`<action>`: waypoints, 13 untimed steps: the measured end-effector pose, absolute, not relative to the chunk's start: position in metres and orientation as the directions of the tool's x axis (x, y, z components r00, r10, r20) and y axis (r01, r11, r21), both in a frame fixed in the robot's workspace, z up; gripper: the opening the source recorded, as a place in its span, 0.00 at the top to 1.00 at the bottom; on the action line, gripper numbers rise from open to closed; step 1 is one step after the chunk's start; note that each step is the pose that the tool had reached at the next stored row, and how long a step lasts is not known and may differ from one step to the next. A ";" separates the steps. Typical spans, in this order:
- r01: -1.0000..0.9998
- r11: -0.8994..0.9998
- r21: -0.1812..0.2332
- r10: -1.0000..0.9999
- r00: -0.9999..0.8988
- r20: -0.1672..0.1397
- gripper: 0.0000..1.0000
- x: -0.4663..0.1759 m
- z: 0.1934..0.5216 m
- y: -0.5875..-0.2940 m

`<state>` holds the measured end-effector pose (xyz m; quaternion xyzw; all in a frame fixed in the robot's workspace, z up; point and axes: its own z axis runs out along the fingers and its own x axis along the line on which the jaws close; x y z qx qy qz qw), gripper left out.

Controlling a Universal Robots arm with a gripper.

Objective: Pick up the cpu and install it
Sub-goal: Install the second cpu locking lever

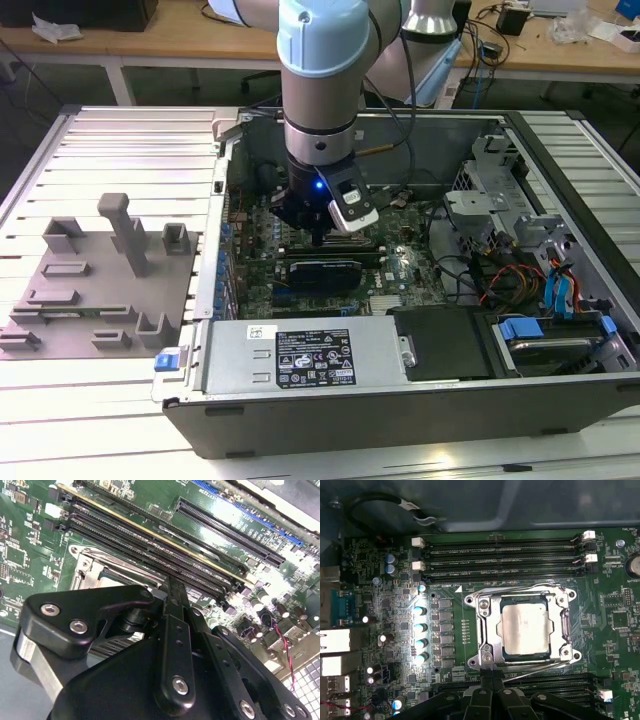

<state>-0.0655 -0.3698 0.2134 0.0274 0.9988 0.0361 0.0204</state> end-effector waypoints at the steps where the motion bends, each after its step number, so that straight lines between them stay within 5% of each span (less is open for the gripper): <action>1: 0.053 0.996 0.073 0.056 -0.998 -0.039 0.89 -0.066 0.213 -0.370; 13: 0.052 0.996 0.073 0.055 -0.998 -0.039 0.89 -0.066 0.212 -0.370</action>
